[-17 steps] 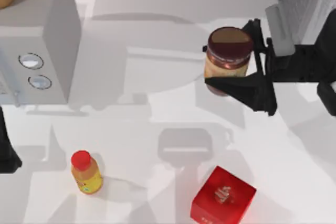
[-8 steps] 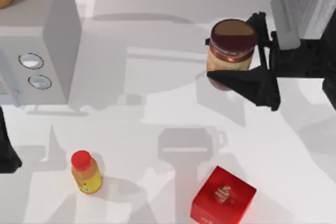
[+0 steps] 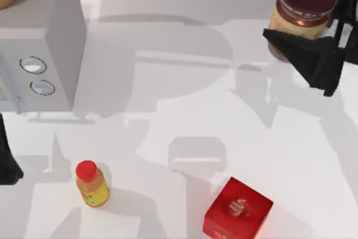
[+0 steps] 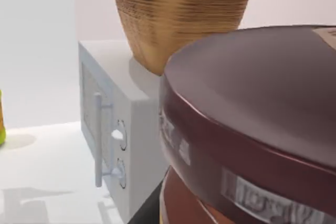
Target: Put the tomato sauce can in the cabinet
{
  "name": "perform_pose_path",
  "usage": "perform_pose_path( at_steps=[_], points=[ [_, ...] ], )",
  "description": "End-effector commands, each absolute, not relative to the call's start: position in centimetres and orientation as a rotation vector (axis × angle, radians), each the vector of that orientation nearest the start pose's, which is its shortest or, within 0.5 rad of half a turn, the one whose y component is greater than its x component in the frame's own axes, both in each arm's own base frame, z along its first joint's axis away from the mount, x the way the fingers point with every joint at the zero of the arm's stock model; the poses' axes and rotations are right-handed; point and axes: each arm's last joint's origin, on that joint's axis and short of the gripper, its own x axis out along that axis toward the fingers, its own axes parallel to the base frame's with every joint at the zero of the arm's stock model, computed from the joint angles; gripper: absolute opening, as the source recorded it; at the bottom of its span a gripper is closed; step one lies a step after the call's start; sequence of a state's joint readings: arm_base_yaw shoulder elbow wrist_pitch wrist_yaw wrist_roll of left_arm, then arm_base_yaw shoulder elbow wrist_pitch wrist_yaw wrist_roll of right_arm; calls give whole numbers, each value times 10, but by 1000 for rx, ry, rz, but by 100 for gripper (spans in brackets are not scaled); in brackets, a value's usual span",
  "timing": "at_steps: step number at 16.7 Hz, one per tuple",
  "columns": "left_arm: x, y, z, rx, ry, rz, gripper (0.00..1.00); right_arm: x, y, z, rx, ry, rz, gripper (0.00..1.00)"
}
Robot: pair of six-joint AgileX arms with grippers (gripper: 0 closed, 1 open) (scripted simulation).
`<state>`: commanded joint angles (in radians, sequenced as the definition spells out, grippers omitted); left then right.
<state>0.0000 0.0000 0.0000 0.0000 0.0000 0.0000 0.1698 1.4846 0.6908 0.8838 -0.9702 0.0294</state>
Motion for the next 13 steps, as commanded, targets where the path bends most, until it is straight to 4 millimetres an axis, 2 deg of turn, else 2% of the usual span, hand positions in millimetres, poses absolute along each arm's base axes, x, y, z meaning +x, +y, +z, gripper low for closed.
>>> perform_pose_path(
  at_steps=[3, 6, 10, 13],
  points=[
    [106, -1, 160, 0, 0, 0, 100, 252, 56, 253, -22, -54, 938, 0],
    [106, -1, 160, 0, 0, 0, 100, 204, 36, 253, -17, -39, 708, 0],
    [106, -1, 160, 0, 0, 0, 100, 150, 17, 228, -10, -16, 419, 0],
    [106, -1, 160, 0, 0, 0, 100, 124, 8, 200, -5, -2, 232, 0]
  ],
)
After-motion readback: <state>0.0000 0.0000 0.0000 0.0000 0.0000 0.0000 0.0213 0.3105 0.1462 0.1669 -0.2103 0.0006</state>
